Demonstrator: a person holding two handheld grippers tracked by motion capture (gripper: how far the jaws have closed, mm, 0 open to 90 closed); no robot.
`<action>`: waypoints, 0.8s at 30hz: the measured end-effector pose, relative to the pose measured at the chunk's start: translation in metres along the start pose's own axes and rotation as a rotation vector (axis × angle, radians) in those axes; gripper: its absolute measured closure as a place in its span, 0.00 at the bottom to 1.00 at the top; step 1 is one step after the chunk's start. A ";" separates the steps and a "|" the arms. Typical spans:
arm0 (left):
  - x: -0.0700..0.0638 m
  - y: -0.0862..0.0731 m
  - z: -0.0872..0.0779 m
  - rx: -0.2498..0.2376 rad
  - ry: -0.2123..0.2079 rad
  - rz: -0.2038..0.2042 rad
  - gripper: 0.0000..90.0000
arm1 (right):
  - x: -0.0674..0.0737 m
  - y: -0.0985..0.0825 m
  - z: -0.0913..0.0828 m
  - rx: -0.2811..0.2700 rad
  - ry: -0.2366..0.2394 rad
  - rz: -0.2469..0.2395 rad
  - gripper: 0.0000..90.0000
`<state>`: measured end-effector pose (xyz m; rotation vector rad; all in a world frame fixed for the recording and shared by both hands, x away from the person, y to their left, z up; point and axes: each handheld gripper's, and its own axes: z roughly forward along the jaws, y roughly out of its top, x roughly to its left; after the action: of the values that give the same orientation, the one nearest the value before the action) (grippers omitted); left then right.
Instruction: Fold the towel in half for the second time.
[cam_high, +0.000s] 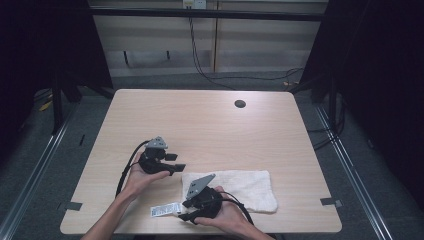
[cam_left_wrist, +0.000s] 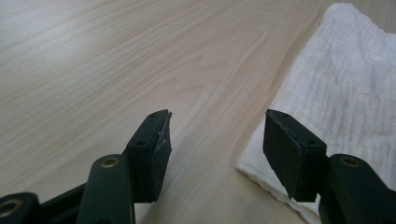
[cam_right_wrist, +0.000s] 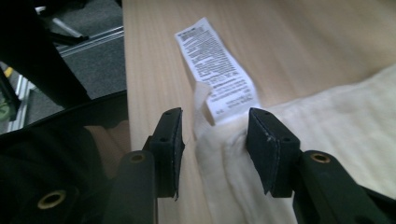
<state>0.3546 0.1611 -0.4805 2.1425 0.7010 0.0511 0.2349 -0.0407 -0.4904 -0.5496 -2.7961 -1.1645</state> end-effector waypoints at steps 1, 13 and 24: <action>-0.001 0.000 0.000 -0.004 0.003 0.001 0.46 | 0.001 -0.001 0.003 0.000 0.006 -0.016 0.62; 0.001 -0.003 -0.006 -0.014 -0.009 -0.015 0.46 | 0.017 -0.011 0.006 -0.029 -0.111 -0.132 0.68; -0.005 -0.007 0.002 0.054 -0.054 0.029 0.51 | 0.007 -0.008 0.004 -0.026 -0.112 -0.098 0.90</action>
<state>0.3482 0.1602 -0.4861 2.1973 0.6461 -0.0097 0.2263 -0.0406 -0.4976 -0.5003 -2.9366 -1.2263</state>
